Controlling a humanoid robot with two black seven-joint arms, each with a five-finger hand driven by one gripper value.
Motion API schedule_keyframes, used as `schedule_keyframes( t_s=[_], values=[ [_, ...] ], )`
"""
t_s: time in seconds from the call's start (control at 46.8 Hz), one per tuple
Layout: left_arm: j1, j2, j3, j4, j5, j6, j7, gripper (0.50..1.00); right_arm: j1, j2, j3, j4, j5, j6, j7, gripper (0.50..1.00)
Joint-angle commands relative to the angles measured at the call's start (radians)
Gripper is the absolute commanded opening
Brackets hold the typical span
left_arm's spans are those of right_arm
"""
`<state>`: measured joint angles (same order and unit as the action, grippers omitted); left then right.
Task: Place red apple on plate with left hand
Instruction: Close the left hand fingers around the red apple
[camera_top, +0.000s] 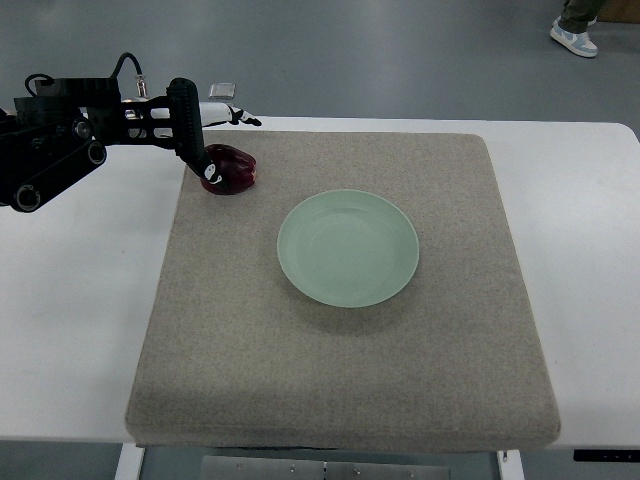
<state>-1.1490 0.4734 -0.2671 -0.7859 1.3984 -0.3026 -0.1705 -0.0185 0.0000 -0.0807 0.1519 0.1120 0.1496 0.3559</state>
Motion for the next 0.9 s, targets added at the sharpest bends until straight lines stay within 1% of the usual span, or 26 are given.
schedule_keyframes(
  t_s=[0.0, 0.47, 0.641, 0.748, 0.791, 0.876],
  values=[
    [0.008, -0.002, 0.002, 0.002, 0.001, 0.002, 0.000, 0.994, 0.000, 0.000, 0.001, 0.000, 0.000, -0.001, 0.000, 0.964],
    [0.014, -0.019, 0.042, 0.010, -0.004, 0.054, 0.000, 0.986, 0.000, 0.000, -0.001, 0.000, 0.000, 0.001, 0.000, 0.964],
    [0.025, -0.030, 0.045, 0.011, -0.002, 0.060, 0.000, 0.981, 0.000, 0.000, -0.001, 0.000, 0.000, -0.001, 0.000, 0.964],
    [0.028, -0.030, 0.045, 0.019, -0.001, 0.060, 0.000, 0.966, 0.000, 0.000, -0.001, 0.000, 0.000, -0.001, 0.000, 0.964],
    [0.028, -0.030, 0.045, 0.019, -0.001, 0.060, 0.000, 0.943, 0.000, 0.000, -0.001, 0.000, 0.000, -0.001, 0.000, 0.964],
    [0.028, -0.030, 0.046, 0.019, -0.001, 0.060, 0.000, 0.939, 0.000, 0.000, -0.001, 0.000, 0.000, -0.001, 0.000, 0.964]
  ],
)
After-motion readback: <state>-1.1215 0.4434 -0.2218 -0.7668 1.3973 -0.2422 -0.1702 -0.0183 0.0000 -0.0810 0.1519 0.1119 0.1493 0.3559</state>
